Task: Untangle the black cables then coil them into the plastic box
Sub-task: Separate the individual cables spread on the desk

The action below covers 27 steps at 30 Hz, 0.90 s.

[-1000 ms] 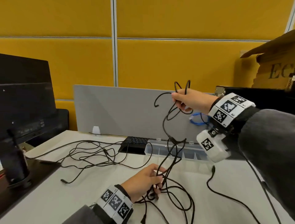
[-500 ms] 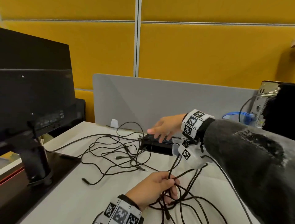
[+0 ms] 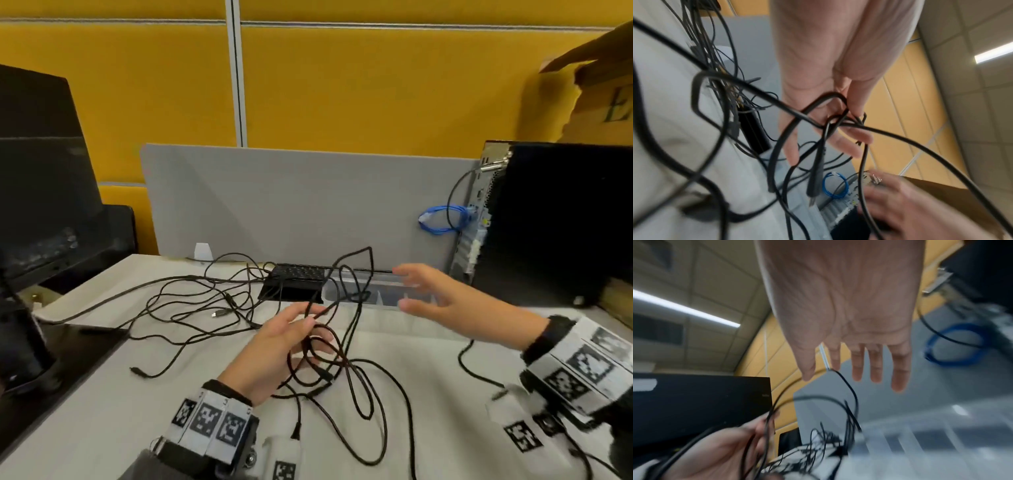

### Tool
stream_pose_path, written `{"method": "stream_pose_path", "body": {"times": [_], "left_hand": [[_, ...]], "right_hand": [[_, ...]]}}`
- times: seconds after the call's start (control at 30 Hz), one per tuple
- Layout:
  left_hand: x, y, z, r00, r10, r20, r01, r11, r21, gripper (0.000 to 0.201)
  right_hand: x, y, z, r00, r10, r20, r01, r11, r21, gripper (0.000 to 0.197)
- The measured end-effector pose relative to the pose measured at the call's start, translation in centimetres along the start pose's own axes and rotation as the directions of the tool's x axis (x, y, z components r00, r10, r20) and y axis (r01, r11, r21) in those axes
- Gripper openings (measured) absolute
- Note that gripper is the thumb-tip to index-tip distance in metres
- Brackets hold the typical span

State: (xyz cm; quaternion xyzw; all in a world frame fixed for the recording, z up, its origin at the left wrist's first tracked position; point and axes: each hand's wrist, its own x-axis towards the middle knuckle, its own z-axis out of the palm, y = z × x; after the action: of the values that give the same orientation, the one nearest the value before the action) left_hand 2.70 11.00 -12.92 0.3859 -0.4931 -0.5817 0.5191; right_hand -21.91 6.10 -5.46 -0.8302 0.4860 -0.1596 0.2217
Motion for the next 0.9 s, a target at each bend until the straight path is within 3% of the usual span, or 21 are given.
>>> {"method": "stream_pose_path", "body": {"times": [0.1,0.2,0.3,0.4,0.47,0.53,0.57,0.67,0.77,0.83,0.9], "left_hand": [[0.2,0.6,2.2,0.999,0.044,0.026,-0.039,0.982,-0.185,0.023],[0.4,1.0,5.2,0.994,0.087,0.070,-0.061,0.948,-0.311,0.024],[0.8,1.7,7.8,0.989,0.128,0.077,-0.093,0.928,-0.361,0.024],[1.1,2.6,8.9,0.985,0.163,0.055,-0.134,0.929,-0.345,0.026],[1.4,3.0,9.1,0.983,0.179,0.034,-0.158,0.929,-0.336,0.026],[1.6,3.0,9.2,0.985,0.174,0.009,-0.160,0.923,-0.349,0.024],[1.7,2.9,9.3,0.986,0.167,-0.010,-0.159,0.921,-0.354,0.023],[2.1,2.4,9.9,0.986,0.157,-0.057,-0.167,0.922,-0.350,0.026],[2.3,2.1,10.8,0.985,0.162,-0.062,-0.173,0.897,-0.407,0.029],[2.2,2.2,11.2,0.984,0.173,-0.048,-0.177,0.886,-0.429,0.026],[2.3,2.5,10.9,0.981,0.187,-0.042,-0.188,0.890,-0.414,0.024]], "right_hand": [[-3.4,3.5,3.1,0.943,0.186,0.275,-0.219,0.971,0.095,0.070],[-4.2,5.7,4.6,0.885,0.211,0.415,-0.311,0.931,0.191,0.076],[-4.5,5.8,3.9,0.901,0.136,0.413,-0.340,0.812,0.475,0.050],[-5.0,6.2,2.6,0.950,0.121,0.288,-0.269,0.783,0.561,0.030],[-5.4,7.0,1.8,0.987,0.125,0.099,-0.156,0.885,0.440,0.028],[-5.9,8.0,1.2,0.994,0.054,-0.095,-0.028,0.967,0.255,0.023],[-6.2,8.4,1.0,0.991,0.018,-0.131,0.009,0.980,0.197,0.021],[-6.5,8.6,0.7,0.999,-0.015,-0.029,0.018,0.994,0.112,0.008],[-6.3,8.1,1.4,0.997,0.003,0.079,-0.003,1.000,0.011,0.025],[-6.1,7.6,1.8,0.996,-0.023,0.086,0.029,0.998,-0.062,0.023],[-6.1,7.4,1.4,0.997,-0.029,0.065,0.030,1.000,-0.007,0.024]]}}
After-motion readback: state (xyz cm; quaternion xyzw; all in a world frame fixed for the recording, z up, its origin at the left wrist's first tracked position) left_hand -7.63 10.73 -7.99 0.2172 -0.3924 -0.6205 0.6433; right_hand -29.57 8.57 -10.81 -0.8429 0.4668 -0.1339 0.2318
